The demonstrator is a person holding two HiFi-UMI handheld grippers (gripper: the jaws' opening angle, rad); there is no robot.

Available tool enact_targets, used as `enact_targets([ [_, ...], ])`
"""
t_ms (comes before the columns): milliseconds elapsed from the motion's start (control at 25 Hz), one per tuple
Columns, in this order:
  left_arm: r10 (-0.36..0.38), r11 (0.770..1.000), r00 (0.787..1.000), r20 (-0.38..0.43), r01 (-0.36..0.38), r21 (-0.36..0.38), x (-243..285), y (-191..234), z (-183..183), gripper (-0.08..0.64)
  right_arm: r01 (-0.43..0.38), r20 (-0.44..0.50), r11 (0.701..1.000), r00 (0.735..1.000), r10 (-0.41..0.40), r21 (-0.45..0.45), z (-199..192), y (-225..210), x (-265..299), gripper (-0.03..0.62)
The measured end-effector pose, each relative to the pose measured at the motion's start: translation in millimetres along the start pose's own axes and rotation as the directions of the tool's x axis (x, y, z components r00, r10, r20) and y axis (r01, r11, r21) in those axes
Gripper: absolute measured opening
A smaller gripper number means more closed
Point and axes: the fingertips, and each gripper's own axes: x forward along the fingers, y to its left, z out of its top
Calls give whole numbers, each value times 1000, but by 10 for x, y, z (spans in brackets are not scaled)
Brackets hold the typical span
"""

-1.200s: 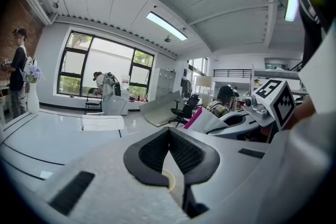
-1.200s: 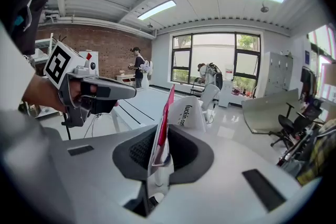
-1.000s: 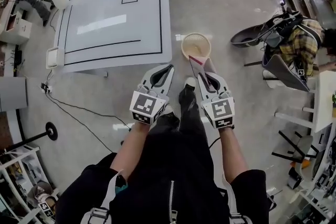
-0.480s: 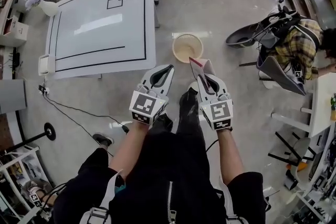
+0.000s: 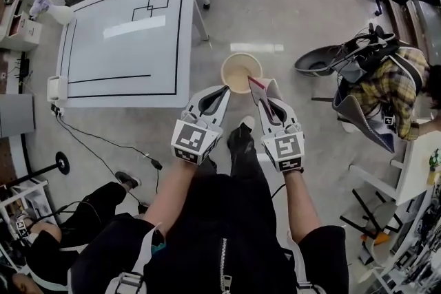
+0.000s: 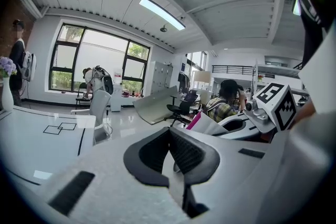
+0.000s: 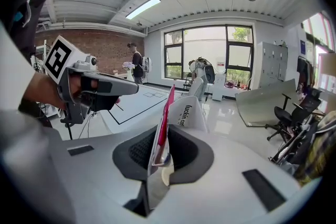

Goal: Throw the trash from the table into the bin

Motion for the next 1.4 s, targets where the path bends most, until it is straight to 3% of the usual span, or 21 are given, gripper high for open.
enact_targets([
  [600,117,992,992,-49,-119,-33,595,367,4,8,-151,-60,988,987,152,18,-152,-428,664,34],
  [1080,75,995,997,-32,-77,-63,1208,844,-14,8,-109,-87,992,990,114,57,-182,-724,1355,34],
  [1400,77,993,997,-29,-80,-88,1533,1080,-471,8,-132,-114,990,984,136,42,-603,-812,1920,34],
])
